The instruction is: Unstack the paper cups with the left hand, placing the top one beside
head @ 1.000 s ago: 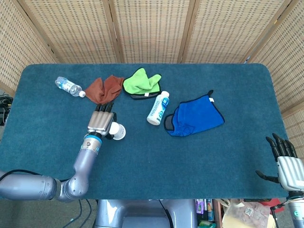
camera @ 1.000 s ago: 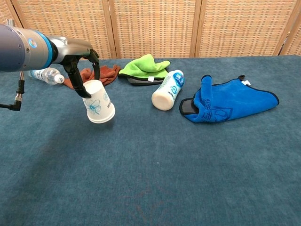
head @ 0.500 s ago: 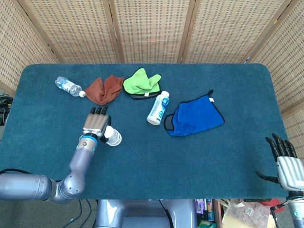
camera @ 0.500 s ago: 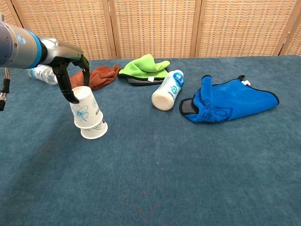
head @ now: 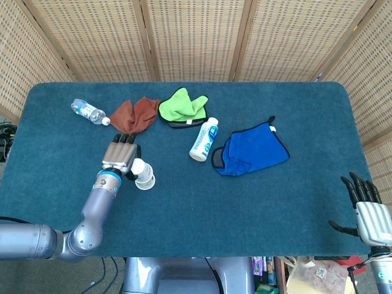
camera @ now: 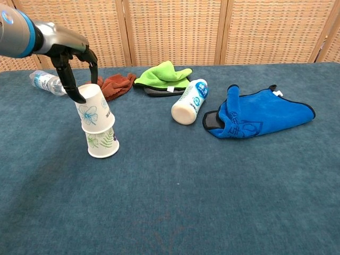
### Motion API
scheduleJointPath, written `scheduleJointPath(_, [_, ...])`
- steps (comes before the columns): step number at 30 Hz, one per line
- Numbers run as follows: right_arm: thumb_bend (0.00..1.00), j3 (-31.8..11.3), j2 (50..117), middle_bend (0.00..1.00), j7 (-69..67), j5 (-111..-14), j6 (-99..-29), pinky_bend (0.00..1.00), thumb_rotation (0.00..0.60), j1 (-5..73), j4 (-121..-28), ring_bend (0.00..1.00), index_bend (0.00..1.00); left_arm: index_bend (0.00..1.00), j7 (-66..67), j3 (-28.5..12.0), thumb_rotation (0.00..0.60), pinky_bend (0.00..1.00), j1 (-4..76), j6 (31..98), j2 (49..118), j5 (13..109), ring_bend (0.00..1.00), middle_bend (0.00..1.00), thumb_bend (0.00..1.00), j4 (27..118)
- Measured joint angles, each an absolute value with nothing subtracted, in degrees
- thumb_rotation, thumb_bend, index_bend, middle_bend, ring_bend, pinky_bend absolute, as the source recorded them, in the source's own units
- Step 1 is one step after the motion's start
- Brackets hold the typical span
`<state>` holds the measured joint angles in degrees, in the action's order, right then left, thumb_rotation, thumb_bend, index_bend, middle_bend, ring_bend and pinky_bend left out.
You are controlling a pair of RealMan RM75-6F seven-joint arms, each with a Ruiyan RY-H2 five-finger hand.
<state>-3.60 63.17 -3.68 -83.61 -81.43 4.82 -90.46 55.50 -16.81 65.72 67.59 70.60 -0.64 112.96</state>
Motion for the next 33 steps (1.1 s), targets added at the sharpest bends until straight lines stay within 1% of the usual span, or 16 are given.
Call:
scheduleJointPath(5, [0.09,-3.65,63.21,0.00,-3.41,-83.53,-81.44,0.00,0.600,4.84,-90.51,0.00,0.00,0.55,54.39,-18.26,0.600,0.00,65.60,67.38,65.02,-1.05,0.00,0.00,0.24,116.93])
scheduleJointPath(11, [0.09,-3.62,63.27,0.00,-3.10,-83.59,-81.50,0.00,0.600,4.83,-90.57,0.00,0.00,0.55,53.97,-18.73,0.600,0.00,65.34,66.06,59.11,-2.20,0.00,0.00,0.24,119.89])
scheduleJointPath(15, [0.09,-3.59,63.34,0.00,-2.88,-83.62,-81.55,0.00,0.600,4.81,-90.63,0.00,0.00,0.55,53.92,-18.29,0.600,0.00,64.91,63.98,55.10,-3.16,0.00,0.00,0.24,121.12])
scheduleJointPath(19, [0.09,-3.62,63.41,0.00,-2.49,-83.54,-81.55,0.00,0.600,4.82,-90.78,0.00,0.00,0.55,53.08,-16.36,0.600,0.00,63.44,60.98,52.00,-2.49,0.00,0.00,0.24,121.34])
scheduleJointPath(22, [0.09,-3.59,63.46,0.00,-2.15,-83.58,-81.58,0.00,0.600,4.82,-90.91,0.00,0.00,0.55,51.44,-14.17,0.600,0.00,61.73,58.98,51.91,-0.12,0.00,0.00,0.24,120.24])
scheduleJointPath(26, [0.09,-3.65,63.61,0.00,-1.64,-83.52,-81.65,0.00,0.600,4.85,-91.04,0.00,0.00,0.55,49.22,-11.34,0.600,0.00,59.57,55.81,53.80,2.30,0.00,0.00,0.24,116.36])
scheduleJointPath(33, [0.09,-3.74,63.70,0.00,-1.37,-83.17,-81.25,0.00,0.600,5.01,-91.07,0.00,0.00,0.55,43.66,-6.66,0.600,0.00,56.16,52.47,60.36,9.96,0.00,0.00,0.24,108.31])
